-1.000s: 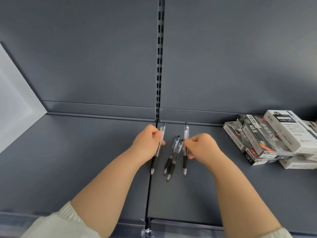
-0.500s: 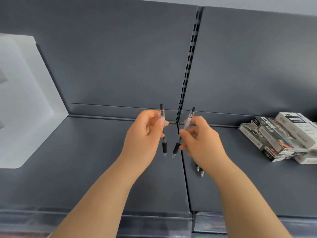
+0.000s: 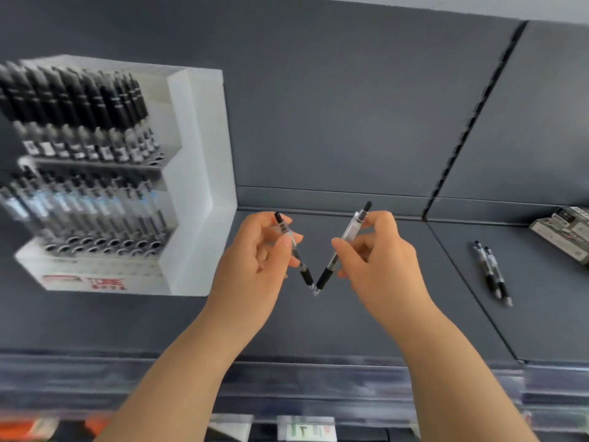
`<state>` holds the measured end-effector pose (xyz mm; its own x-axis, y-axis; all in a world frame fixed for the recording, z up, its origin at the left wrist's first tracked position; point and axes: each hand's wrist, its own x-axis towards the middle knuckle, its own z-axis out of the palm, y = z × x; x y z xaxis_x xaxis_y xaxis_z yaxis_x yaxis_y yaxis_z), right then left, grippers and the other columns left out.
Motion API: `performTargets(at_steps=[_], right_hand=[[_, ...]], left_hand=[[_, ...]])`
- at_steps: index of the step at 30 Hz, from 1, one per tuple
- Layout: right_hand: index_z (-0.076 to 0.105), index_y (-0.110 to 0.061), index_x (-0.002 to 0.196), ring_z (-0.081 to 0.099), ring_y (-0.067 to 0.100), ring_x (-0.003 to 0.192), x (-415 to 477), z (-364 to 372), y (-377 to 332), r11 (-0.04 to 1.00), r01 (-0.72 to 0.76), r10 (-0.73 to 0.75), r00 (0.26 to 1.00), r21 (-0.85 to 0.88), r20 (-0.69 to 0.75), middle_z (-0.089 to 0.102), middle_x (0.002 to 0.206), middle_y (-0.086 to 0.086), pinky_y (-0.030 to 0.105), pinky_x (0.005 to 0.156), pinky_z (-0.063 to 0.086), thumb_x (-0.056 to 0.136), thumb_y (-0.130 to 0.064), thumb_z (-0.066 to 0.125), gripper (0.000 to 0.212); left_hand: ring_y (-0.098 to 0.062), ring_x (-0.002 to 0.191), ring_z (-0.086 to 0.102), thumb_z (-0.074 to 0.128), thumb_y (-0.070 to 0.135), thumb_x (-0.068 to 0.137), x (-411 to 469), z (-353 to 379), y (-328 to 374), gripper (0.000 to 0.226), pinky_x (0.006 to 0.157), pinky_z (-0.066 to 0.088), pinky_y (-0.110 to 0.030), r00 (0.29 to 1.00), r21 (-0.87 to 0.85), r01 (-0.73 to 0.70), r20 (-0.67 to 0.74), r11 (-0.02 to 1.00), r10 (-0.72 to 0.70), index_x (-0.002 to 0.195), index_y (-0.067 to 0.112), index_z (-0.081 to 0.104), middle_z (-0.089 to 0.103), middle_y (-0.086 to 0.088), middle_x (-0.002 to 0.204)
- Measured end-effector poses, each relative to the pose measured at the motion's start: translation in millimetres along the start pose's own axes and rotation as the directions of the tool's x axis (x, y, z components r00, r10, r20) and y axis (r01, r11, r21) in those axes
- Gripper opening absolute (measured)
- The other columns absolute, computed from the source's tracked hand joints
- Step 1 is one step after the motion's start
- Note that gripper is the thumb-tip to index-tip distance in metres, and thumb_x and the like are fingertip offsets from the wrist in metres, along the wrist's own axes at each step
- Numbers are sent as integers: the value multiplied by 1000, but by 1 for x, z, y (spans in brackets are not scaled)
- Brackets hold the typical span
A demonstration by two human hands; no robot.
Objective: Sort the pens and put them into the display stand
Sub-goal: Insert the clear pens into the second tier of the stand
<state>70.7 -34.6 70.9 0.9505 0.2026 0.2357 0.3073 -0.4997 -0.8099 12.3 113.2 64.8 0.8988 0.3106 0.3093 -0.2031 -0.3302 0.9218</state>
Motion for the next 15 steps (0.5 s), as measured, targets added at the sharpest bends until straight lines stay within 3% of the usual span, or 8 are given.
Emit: performTargets(at_steps=[3,8,12,15], right_hand=[[41,-27,98,55,8,58,-8,26,-13,1000,-13,13,999,6,49,66,68,-3,10,44,38,92,-31,55,16],[46,-25,89,54,-7,51,-9,40,-18,999,-48,47,995,1,85,65,73,-5,8,44,37,95,-35,47,12],[47,-32,80,64,6,68,5,41,-16,999,6,-7,999,34,42,64,73,-9,8,53,40,91,-32,56,14],[46,-37,88,67,14,70,20,39,-21,995,37,-43,997,92,59,64,77,-8,10,54,43,90,-25,59,17]], left_hand=[[0,69,63,45,20,96,-7,-28,-11,12,63,48,-11,999,5,47,-15,999,-47,99,28,54,67,11,92],[4,64,60,47,23,95,-6,-51,-17,13,64,45,-8,992,67,126,-32,990,-125,100,28,58,65,6,86],[6,55,58,52,29,92,5,-55,-13,12,57,43,-8,985,89,163,-67,983,-158,98,34,61,67,9,77],[6,54,57,56,31,88,16,-60,-7,12,56,43,-11,980,114,164,-129,980,-149,93,39,64,68,16,74]])
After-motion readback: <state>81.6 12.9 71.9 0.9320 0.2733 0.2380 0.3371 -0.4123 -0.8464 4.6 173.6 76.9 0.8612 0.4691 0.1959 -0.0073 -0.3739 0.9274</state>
